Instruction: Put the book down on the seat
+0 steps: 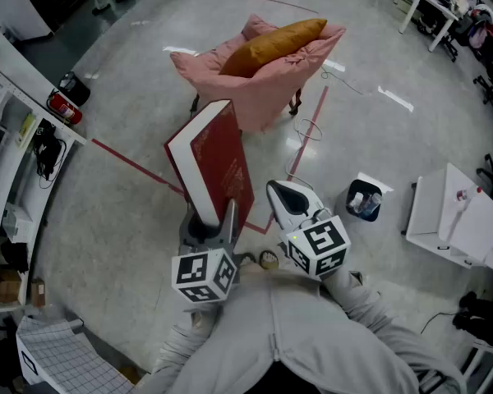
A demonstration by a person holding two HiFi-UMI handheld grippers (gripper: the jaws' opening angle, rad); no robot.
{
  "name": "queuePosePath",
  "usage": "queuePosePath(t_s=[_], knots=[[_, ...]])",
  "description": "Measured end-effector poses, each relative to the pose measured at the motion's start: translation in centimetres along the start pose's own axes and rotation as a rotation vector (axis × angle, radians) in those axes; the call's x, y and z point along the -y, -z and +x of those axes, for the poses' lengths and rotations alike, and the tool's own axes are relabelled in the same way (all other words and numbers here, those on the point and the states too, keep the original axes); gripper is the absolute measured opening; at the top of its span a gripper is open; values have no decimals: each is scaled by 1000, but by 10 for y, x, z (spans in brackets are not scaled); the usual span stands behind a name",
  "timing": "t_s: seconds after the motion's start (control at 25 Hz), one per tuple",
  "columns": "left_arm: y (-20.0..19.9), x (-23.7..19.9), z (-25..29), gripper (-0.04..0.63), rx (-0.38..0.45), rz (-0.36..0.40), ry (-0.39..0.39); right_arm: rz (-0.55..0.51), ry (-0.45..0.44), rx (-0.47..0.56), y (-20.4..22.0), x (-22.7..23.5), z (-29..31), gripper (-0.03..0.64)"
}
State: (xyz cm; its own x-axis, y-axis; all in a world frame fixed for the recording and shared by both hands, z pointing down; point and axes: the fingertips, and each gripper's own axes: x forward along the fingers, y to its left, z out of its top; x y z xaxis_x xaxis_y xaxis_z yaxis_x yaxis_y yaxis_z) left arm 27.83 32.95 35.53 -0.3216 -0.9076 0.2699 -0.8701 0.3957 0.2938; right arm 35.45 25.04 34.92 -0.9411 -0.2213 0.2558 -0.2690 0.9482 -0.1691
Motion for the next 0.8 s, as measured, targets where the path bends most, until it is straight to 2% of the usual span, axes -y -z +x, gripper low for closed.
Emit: queuePosePath(t_s=[0.6,0.8], knots=[[5,-18,-17,245,31,-38,-80,-39,-57,15,6,-3,-21,-1],[3,-22,-22,245,36,-52,-114,-17,-101,-2,13,-10,-21,0]])
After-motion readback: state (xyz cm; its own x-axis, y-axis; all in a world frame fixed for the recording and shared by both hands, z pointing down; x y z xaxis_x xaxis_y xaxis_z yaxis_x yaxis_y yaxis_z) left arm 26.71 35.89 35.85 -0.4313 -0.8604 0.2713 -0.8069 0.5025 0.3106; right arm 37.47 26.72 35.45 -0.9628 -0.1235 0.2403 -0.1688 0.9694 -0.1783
